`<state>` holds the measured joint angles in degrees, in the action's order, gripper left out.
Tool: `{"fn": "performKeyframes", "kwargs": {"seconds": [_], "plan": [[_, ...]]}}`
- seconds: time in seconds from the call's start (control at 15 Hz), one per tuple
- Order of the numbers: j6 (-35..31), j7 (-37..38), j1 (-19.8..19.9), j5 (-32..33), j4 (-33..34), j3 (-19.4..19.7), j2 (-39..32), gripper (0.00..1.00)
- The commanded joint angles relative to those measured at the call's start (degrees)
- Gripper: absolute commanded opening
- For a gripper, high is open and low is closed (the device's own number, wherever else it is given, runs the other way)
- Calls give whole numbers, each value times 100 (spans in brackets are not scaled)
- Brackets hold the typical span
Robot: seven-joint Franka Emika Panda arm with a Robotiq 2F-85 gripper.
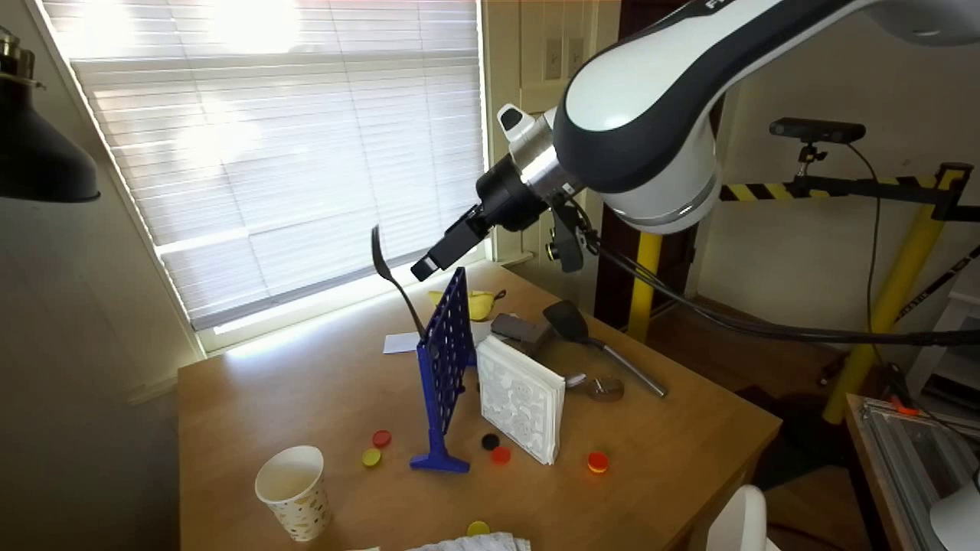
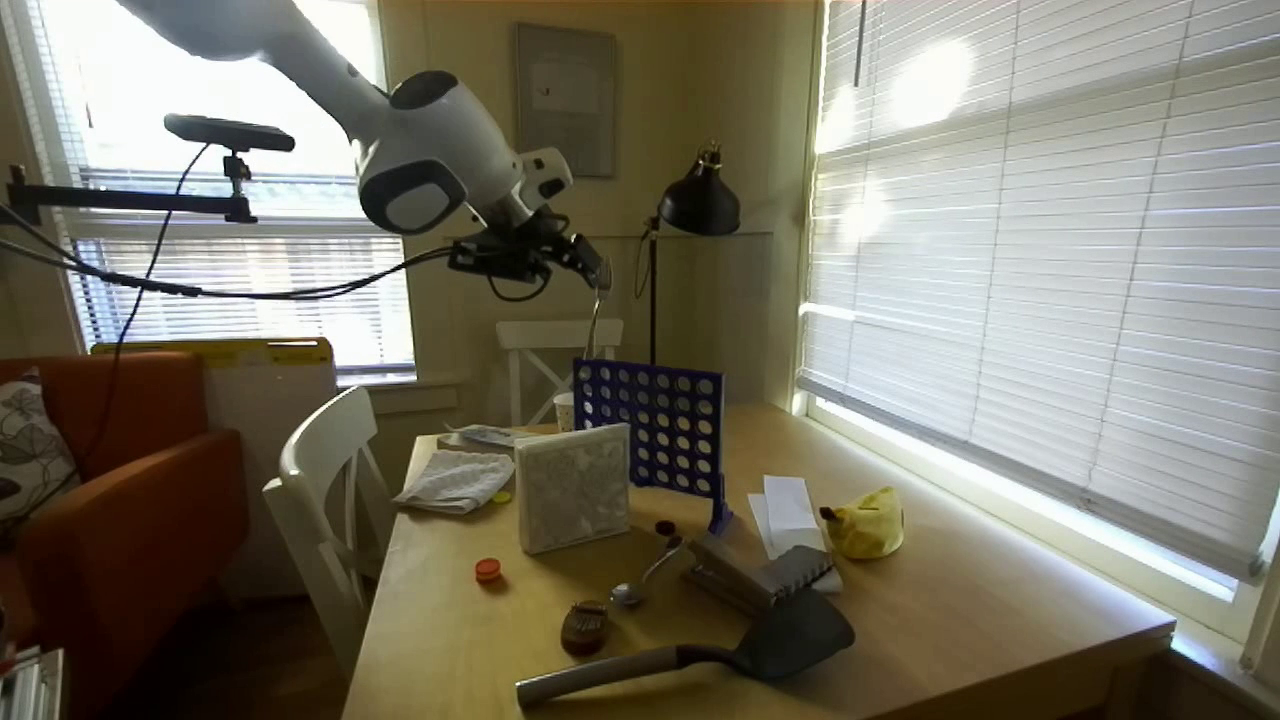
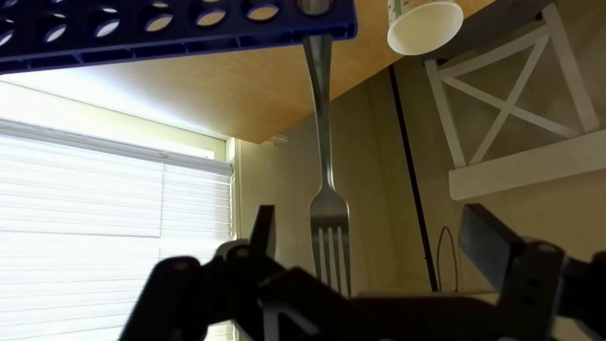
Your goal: Pick up the folk from the blue object and put it on the table
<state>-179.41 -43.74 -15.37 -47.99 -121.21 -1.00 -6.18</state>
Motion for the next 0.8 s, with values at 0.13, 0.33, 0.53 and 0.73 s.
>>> {"fn": "performKeyframes", "kwargs": {"seconds": [0.13,0.33,0.53,0.73], "plan": [[85,-883,378,-824,571,-334,-552,100],[91,-1191,567,-1123,765,-517,-742,100],[99,-1419,741,-1378,927,-704,-907,99],[116,-1512,852,-1453,971,-826,-991,68]]}}
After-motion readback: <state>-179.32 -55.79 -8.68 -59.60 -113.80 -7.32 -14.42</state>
